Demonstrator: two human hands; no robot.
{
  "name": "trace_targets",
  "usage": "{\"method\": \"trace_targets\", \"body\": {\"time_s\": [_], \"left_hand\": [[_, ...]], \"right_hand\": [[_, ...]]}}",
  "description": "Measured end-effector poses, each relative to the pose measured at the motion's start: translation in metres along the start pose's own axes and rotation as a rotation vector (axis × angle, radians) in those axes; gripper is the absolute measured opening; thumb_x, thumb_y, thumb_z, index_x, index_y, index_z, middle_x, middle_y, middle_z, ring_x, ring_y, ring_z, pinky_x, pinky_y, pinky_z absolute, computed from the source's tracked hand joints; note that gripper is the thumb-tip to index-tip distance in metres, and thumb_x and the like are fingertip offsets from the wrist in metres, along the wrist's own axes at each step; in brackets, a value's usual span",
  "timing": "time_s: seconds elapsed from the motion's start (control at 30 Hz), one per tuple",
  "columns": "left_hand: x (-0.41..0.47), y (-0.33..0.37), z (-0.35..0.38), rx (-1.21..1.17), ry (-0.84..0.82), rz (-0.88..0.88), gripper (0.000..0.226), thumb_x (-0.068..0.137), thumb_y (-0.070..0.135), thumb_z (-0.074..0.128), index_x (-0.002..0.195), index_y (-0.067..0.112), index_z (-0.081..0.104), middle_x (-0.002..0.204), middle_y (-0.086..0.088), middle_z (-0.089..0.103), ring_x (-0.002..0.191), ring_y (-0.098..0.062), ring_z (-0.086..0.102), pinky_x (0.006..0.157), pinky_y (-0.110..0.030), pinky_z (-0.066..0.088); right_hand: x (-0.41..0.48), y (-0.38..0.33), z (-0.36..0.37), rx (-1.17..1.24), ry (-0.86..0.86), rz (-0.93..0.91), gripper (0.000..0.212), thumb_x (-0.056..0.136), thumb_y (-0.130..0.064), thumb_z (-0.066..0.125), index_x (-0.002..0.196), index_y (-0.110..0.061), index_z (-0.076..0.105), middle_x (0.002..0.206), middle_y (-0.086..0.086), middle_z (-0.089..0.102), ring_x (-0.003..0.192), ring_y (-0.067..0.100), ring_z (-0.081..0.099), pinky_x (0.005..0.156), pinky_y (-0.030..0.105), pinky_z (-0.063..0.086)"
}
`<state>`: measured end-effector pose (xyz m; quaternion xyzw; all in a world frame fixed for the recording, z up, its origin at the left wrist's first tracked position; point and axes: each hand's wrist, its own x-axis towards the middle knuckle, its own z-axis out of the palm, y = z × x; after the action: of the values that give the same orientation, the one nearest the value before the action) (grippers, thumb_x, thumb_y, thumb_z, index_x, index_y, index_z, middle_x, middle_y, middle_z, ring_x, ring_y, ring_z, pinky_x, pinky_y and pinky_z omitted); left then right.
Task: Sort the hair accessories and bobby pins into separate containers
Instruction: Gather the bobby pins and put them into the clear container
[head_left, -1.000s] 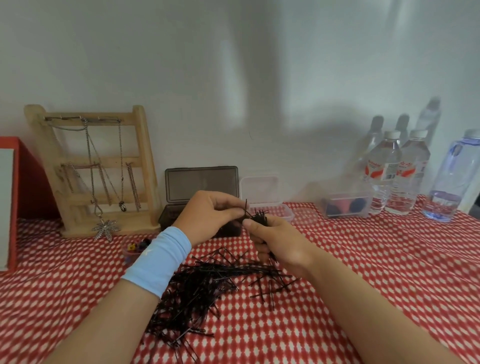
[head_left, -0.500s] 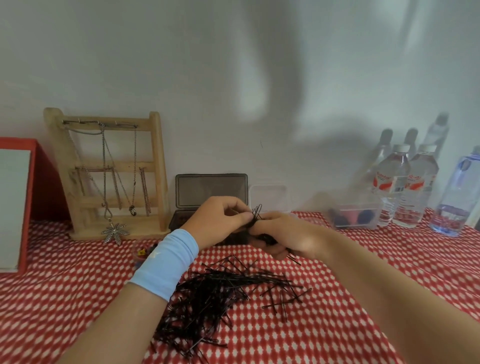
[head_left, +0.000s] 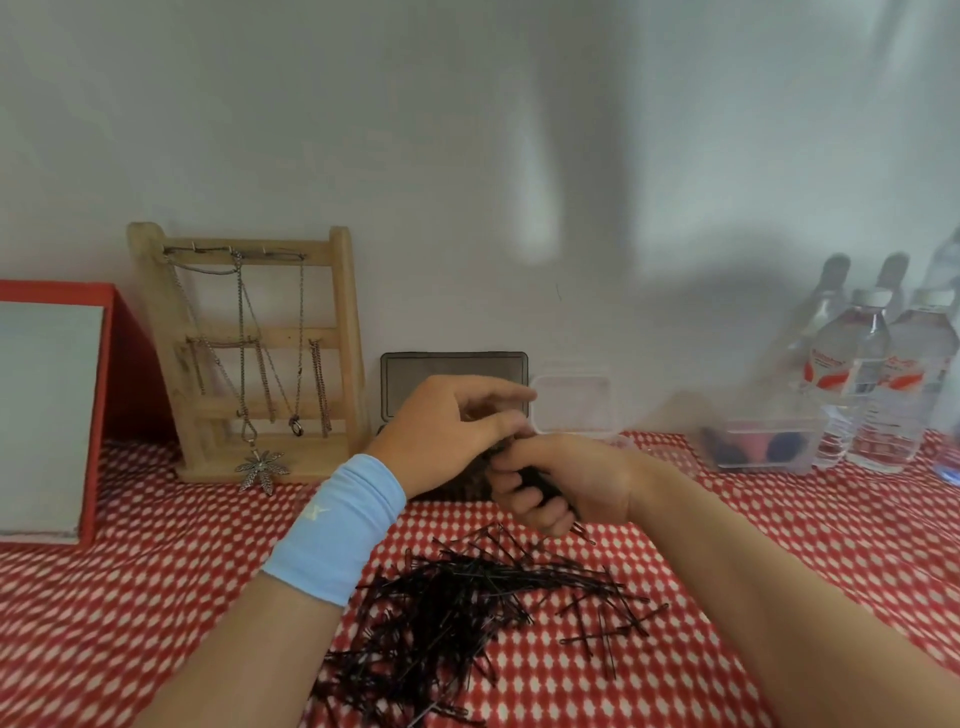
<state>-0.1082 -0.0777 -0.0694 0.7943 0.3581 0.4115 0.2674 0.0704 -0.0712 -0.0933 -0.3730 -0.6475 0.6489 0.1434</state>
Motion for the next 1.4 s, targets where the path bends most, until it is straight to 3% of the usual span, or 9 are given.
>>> {"method": "trace_targets", "body": {"time_s": [0.2, 0.37, 0.47, 0.6, 0.77, 0.93, 1.13, 1.27, 1.4], "left_hand": [[0.002, -0.005, -0.008, 0.095, -0.055, -0.047, 0.016, 0.089, 0.018, 0.069, 0.097, 0.029, 0.077, 0.09, 0.02, 0.075, 0.091, 0.007, 0.066, 0.082, -0.007, 0.047], [0.0, -0.012, -0.006, 0.105, -0.056, -0.088, 0.016, 0.094, 0.024, 0.063, 0.1, 0.027, 0.078, 0.094, 0.018, 0.075, 0.093, 0.005, 0.067, 0.088, -0.016, 0.05], [0.0, -0.016, -0.004, 0.122, -0.045, -0.081, 0.022, 0.092, 0.016, 0.066, 0.103, 0.032, 0.075, 0.097, 0.018, 0.073, 0.096, 0.004, 0.065, 0.089, -0.015, 0.048], [-0.002, -0.015, 0.005, 0.119, 0.084, -0.121, 0.027, 0.086, 0.016, 0.073, 0.098, 0.04, 0.072, 0.085, 0.022, 0.072, 0.087, 0.006, 0.065, 0.083, -0.012, 0.048], [-0.004, -0.008, 0.015, 0.145, 0.135, -0.196, 0.027, 0.08, 0.025, 0.079, 0.099, 0.031, 0.062, 0.078, 0.02, 0.074, 0.079, 0.009, 0.064, 0.075, -0.011, 0.038], [-0.006, -0.001, 0.025, 0.032, 0.012, -0.271, 0.041, 0.079, 0.015, 0.08, 0.104, 0.026, 0.05, 0.075, 0.007, 0.076, 0.066, -0.01, 0.072, 0.069, -0.019, 0.049], [-0.004, -0.001, 0.015, 0.073, -0.229, -0.382, 0.037, 0.087, 0.025, 0.073, 0.107, 0.025, 0.042, 0.079, -0.001, 0.076, 0.063, -0.017, 0.072, 0.06, -0.029, 0.055], [0.001, -0.004, 0.001, 0.187, 0.02, -0.286, 0.009, 0.096, 0.031, 0.057, 0.099, 0.031, 0.048, 0.077, 0.003, 0.07, 0.062, -0.011, 0.065, 0.057, -0.027, 0.05], [0.004, -0.006, 0.001, 0.222, 0.107, -0.15, 0.014, 0.096, 0.025, 0.056, 0.099, 0.037, 0.062, 0.089, 0.015, 0.064, 0.085, -0.006, 0.062, 0.078, -0.027, 0.05]], "right_hand": [[-0.006, 0.011, -0.004, -0.066, 0.049, -0.082, 0.046, 0.1, -0.057, 0.044, 0.069, -0.022, 0.04, 0.067, -0.001, 0.025, 0.053, 0.014, 0.016, 0.046, 0.025, 0.016], [-0.013, 0.012, -0.011, -0.025, 0.216, -0.185, 0.041, 0.103, -0.046, 0.046, 0.094, -0.013, 0.068, 0.065, 0.0, 0.024, 0.053, 0.015, 0.016, 0.049, 0.03, 0.013], [-0.014, 0.014, -0.014, 0.03, 0.282, -0.233, 0.041, 0.107, -0.04, 0.042, 0.111, -0.009, 0.069, 0.065, -0.002, 0.027, 0.054, 0.015, 0.018, 0.05, 0.029, 0.015], [-0.006, 0.015, -0.009, 0.067, 0.406, -0.309, 0.036, 0.106, -0.038, 0.045, 0.093, -0.009, 0.063, 0.062, -0.004, 0.031, 0.05, 0.011, 0.022, 0.048, 0.026, 0.019], [0.0, 0.012, -0.004, 0.183, 0.618, -0.403, 0.032, 0.105, -0.032, 0.05, 0.106, -0.002, 0.064, 0.061, -0.002, 0.029, 0.05, 0.01, 0.023, 0.046, 0.025, 0.02], [-0.002, 0.008, 0.001, 0.136, 0.641, -0.408, 0.033, 0.107, -0.032, 0.047, 0.087, -0.008, 0.057, 0.058, -0.001, 0.034, 0.048, 0.012, 0.027, 0.047, 0.027, 0.024], [-0.007, 0.003, 0.005, 0.038, 0.682, -0.353, 0.04, 0.108, -0.035, 0.043, 0.096, -0.001, 0.062, 0.059, -0.003, 0.055, 0.046, 0.006, 0.043, 0.045, 0.02, 0.037], [-0.015, 0.0, 0.007, -0.112, 0.611, -0.303, 0.043, 0.109, -0.035, 0.04, 0.095, 0.001, 0.059, 0.071, -0.016, 0.072, 0.044, 0.006, 0.044, 0.048, 0.019, 0.039], [-0.013, 0.002, 0.007, -0.125, 0.528, -0.295, 0.039, 0.109, -0.034, 0.04, 0.097, -0.003, 0.062, 0.093, 0.012, 0.078, 0.063, 0.019, 0.064, 0.059, 0.025, 0.049]]}}
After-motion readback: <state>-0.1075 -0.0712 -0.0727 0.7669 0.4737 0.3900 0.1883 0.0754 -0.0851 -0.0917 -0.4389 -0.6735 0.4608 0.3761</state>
